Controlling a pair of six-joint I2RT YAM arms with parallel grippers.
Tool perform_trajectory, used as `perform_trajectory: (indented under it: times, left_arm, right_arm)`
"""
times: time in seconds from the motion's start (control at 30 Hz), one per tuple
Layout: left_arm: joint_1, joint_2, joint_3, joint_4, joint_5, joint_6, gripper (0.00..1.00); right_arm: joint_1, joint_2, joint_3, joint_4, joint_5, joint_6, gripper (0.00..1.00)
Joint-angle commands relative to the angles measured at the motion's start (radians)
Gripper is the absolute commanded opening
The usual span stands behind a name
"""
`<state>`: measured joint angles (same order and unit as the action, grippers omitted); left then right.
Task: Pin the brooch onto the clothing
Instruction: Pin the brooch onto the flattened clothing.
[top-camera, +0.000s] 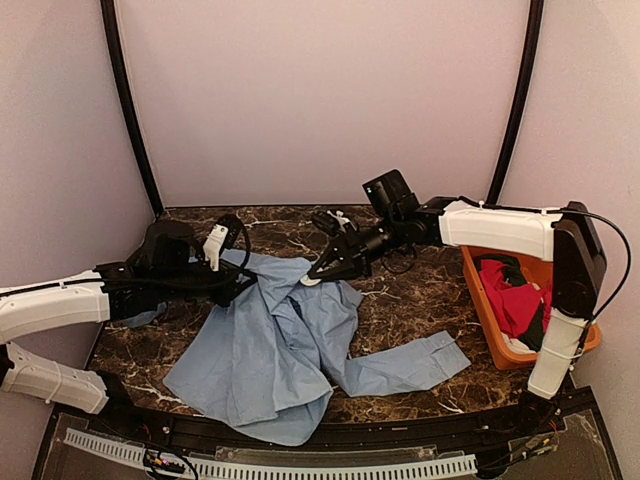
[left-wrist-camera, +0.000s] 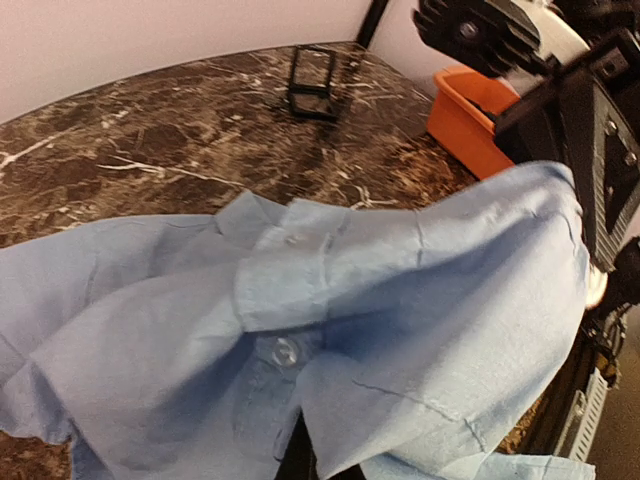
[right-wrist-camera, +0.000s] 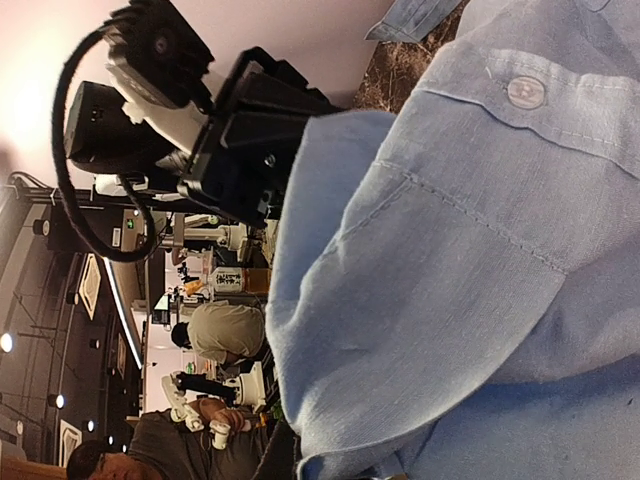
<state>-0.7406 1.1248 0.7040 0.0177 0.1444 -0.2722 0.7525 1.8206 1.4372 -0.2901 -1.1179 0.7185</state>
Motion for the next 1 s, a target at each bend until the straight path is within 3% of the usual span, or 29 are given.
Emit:
perform_trajectory:
  times: [0.0, 0.47, 0.5, 0.57, 0.6, 0.67, 0.97]
  left_arm:
    - [0.014, 0.003, 0.057, -0.137, -0.228, 0.057, 0.01]
    - [0.015, 0.203, 0.066, -0.123, -0.226, -0.008, 0.01]
    - [0.014, 0.206, 0.071, -0.123, -0.222, -0.012, 0.04]
    - [0.014, 0.194, 0.076, -0.129, -0.207, -0.022, 0.19]
    - [0.015, 0.174, 0.076, -0.130, -0.196, -0.025, 0.31]
    - [0.014, 0.131, 0.074, -0.143, -0.183, -0.036, 0.48]
    - [0.014, -0.122, 0.088, -0.300, -0.253, -0.059, 0.65]
  right_arm:
    - [-0.001, -0.040, -0.014, -0.019, 0.016, -0.050, 0.00]
    - [0.085, -0.005, 0.007, -0.031, -0.052, -0.072, 0.00]
    - [0.093, -0.003, 0.009, -0.030, -0.051, -0.071, 0.00]
    - [0.096, -0.003, 0.005, -0.013, -0.053, -0.052, 0.00]
    - [0.096, -0.002, 0.001, -0.002, -0.052, -0.044, 0.00]
    - [0.096, 0.000, 0.002, 0.002, -0.046, -0.039, 0.00]
    - [0.093, 0.009, -0.001, 0.026, -0.024, -0.013, 0.00]
